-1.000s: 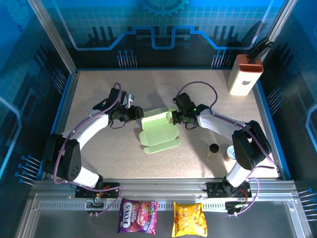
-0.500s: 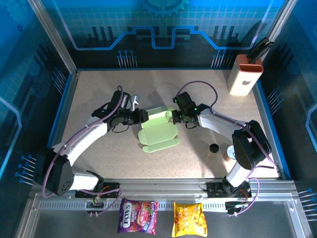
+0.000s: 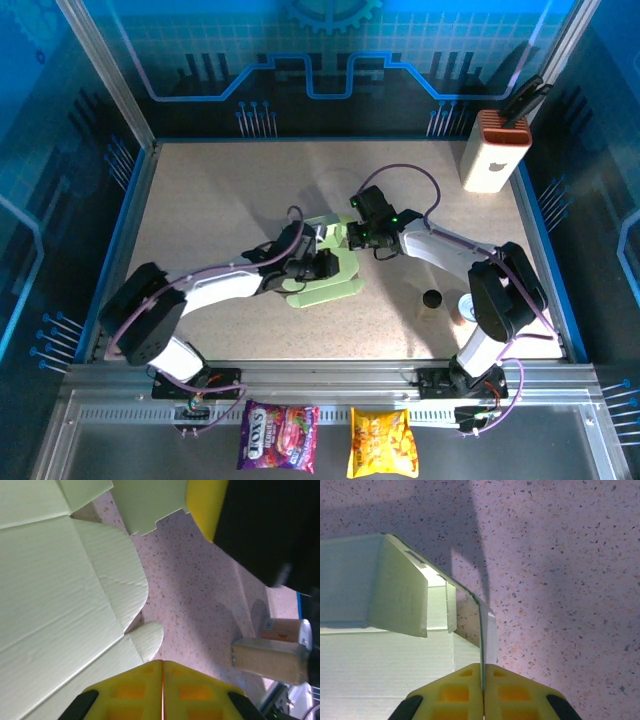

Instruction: Fold the paper box

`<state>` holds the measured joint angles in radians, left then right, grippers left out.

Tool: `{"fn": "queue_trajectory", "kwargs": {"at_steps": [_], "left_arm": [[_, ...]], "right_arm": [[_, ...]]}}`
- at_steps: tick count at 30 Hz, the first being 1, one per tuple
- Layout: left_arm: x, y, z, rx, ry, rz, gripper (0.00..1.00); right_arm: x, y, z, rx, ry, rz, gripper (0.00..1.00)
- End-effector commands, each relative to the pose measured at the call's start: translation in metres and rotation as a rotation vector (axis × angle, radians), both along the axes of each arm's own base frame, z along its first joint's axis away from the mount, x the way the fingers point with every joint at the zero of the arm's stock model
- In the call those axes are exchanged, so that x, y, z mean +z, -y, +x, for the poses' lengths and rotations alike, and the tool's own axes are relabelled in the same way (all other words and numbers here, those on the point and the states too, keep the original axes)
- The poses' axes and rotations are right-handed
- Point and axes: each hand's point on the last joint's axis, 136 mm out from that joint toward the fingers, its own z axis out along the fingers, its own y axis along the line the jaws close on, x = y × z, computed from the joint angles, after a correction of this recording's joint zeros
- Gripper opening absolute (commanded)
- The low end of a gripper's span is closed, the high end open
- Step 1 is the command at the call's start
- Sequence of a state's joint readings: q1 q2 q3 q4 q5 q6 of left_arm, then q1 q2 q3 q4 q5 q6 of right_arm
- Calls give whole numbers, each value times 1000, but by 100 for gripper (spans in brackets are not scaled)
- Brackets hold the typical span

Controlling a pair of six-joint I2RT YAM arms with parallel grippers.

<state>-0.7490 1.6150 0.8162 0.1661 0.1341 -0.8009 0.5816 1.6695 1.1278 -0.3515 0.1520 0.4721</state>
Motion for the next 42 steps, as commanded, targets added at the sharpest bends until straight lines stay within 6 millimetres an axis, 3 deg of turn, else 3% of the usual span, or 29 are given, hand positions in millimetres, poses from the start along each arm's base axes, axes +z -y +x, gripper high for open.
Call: {"fn": "queue_trajectory", "kwargs": {"at_steps": [1, 8, 18, 27, 36, 42], "left_arm": [[9, 22, 15, 41, 77, -58, 8], [-19, 20, 20, 90, 73, 1, 6], [-41, 28, 30, 118, 53, -4, 6], [-66, 17, 27, 143, -2, 72, 5], [-74, 19, 25, 138, -33, 84, 4], [-69, 20, 25, 137, -15, 55, 4]], "right_arm": [[5, -4, 2, -23, -14, 24, 7], [9, -5, 1, -26, -10, 27, 7], [13, -5, -1, -23, -7, 19, 7], [23, -6, -3, -17, 1, 24, 7], [23, -20, -12, -25, -24, 66, 7], [7, -30, -16, -22, -32, 48, 7]]}}
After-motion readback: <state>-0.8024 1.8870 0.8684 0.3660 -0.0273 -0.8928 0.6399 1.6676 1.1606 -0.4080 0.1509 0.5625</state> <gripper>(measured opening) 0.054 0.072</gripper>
